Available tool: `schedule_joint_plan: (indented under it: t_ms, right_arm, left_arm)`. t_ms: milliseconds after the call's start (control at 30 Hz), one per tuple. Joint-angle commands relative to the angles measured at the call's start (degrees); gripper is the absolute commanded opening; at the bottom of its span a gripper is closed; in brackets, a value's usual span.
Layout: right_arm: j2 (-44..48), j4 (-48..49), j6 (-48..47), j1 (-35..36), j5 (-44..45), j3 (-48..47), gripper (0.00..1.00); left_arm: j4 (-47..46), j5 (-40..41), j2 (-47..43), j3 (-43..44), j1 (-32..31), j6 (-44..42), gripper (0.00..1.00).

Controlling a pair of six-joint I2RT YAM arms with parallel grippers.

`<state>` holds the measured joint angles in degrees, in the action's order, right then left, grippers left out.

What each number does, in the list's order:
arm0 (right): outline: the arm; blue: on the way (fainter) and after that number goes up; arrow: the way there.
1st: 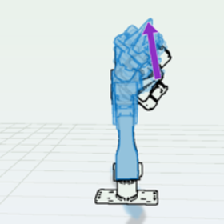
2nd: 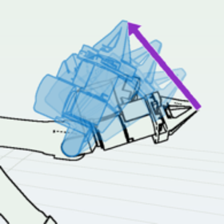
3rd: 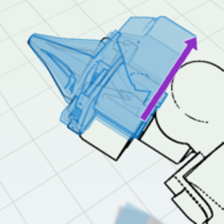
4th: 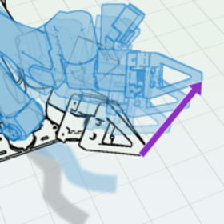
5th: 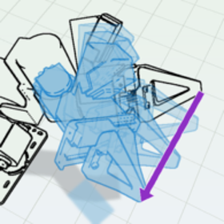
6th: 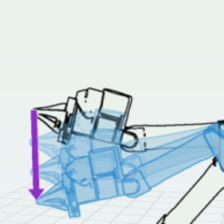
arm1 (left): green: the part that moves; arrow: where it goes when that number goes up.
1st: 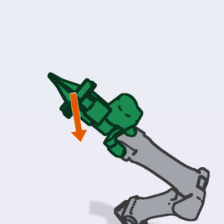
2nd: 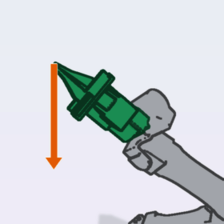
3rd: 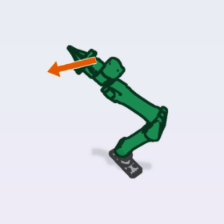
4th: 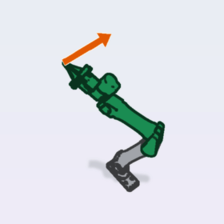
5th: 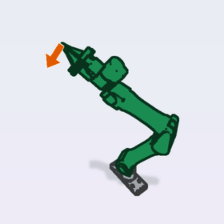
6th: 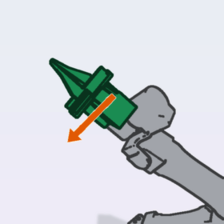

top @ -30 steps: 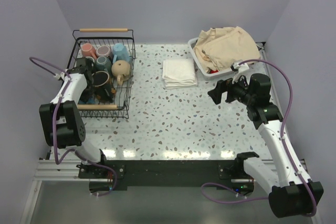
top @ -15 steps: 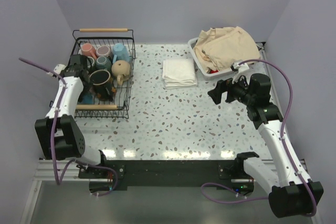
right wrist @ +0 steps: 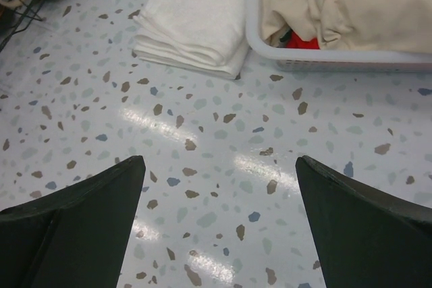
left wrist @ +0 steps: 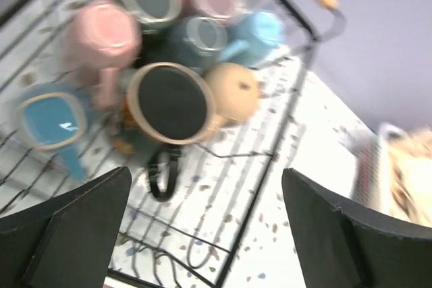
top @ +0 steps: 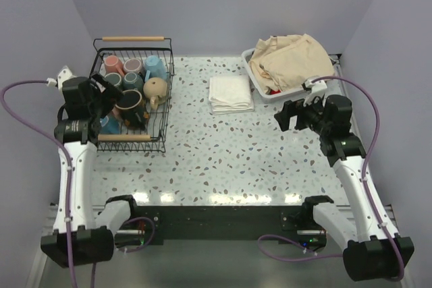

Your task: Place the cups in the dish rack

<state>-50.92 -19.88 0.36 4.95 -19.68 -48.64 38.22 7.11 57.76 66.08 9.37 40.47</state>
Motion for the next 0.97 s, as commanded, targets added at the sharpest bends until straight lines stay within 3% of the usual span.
schedule_joint_plan:
  t_ms: [0, 167, 333, 467, 933]
  right_arm:
    - [-2.1, -5.1, -3.1, -0.8, 11.9, -5.9, 0.99]
    - [-3.1, -12.8, -3.3, -0.7, 24.4, -18.1, 0.99]
    - [-2.6, -16.1, -2.6, -0.7, 35.8, -27.1, 0.99]
    - [-1.0, -15.2, -5.3, -0.8, 42.0, -28.2, 0.99]
    - [2.2, -12.5, -9.2, -0.8, 42.4, -27.4, 0.99]
  left_arm:
    - [-12.7, -27.3, -4.9, -3.6, -1.9, -10.8, 1.00]
    - [-11.8, -32.3, -8.8, 1.0, -7.8, -16.4, 1.00]
    - [-7.7, -27.4, -12.7, 6.7, -12.7, -20.9, 1.00]
    - [-7.2, -26.1, -14.9, 6.7, -13.1, -21.4, 1.00]
    - [-6.9, -24.4, -14.7, 7.4, -13.6, -22.2, 1.00]
